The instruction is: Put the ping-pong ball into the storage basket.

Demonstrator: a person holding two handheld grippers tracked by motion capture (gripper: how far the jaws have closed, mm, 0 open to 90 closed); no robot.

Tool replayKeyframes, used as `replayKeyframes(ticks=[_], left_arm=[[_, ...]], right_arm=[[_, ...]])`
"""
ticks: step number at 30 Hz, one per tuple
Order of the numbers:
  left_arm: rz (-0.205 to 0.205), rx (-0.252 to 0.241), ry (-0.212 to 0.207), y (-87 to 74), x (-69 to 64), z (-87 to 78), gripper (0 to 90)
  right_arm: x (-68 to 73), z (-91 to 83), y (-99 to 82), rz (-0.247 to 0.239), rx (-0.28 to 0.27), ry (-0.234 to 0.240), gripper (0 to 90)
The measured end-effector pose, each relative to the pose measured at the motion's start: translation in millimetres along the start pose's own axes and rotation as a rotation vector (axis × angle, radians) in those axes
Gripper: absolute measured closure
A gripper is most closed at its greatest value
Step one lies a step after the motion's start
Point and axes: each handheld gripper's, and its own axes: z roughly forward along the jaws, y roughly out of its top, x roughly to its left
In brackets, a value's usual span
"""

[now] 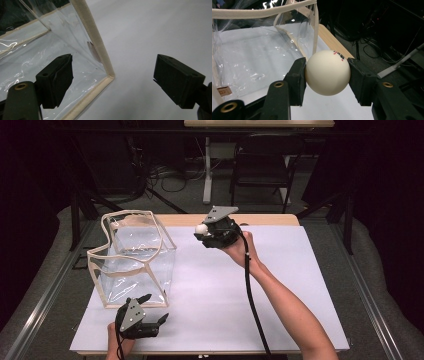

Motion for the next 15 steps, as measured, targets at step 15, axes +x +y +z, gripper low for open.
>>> replayKeyframes(ticks=[15], left_arm=[[0.004,0.000,0.000,0.0,0.0,-0.6,16.0]], right_arm=[[-2.5,3.6,15.7,-0.009,0.000,-0.001,50.8]])
